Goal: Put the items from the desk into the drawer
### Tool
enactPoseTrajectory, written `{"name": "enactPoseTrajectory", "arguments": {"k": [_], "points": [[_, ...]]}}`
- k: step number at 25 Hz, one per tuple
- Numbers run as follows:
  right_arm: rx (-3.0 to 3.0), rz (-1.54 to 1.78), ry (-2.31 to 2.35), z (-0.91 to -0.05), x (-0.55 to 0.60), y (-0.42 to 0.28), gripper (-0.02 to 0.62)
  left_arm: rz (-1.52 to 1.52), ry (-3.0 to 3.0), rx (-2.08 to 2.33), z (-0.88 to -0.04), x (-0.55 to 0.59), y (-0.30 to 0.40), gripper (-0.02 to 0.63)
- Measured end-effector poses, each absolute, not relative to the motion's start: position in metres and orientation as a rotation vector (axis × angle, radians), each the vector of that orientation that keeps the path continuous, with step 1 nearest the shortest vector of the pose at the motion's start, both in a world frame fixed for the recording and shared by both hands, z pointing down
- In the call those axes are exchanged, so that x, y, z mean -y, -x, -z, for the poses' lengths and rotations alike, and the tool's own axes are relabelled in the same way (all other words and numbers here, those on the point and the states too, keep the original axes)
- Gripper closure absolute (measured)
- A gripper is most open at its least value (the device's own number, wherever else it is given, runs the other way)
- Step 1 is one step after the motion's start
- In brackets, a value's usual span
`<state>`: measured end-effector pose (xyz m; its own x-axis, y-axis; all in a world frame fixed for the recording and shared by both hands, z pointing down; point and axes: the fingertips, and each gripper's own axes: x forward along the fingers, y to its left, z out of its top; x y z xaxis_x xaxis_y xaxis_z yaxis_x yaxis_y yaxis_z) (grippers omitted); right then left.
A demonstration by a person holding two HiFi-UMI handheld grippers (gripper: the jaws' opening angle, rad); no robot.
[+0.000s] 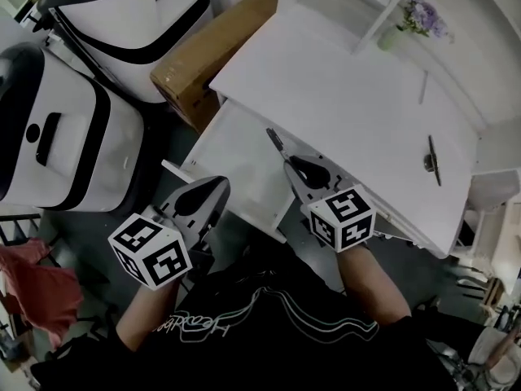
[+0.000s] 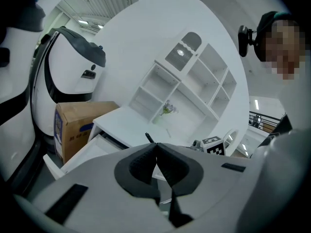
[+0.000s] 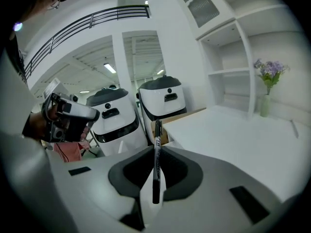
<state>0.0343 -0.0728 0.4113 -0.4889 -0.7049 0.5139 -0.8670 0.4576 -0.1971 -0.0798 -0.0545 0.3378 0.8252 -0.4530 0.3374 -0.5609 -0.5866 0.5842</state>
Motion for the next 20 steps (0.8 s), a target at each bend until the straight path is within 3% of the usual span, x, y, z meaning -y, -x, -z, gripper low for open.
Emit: {"name": "enactPoseTrajectory", "arguments": {"k": [20], "points": [[2.073,-0.763,-0.975,-0.646,0.146,0.011,0.531,-0.181,-2.029,0.973,-0.419,0.106,0.152,0.586]]}}
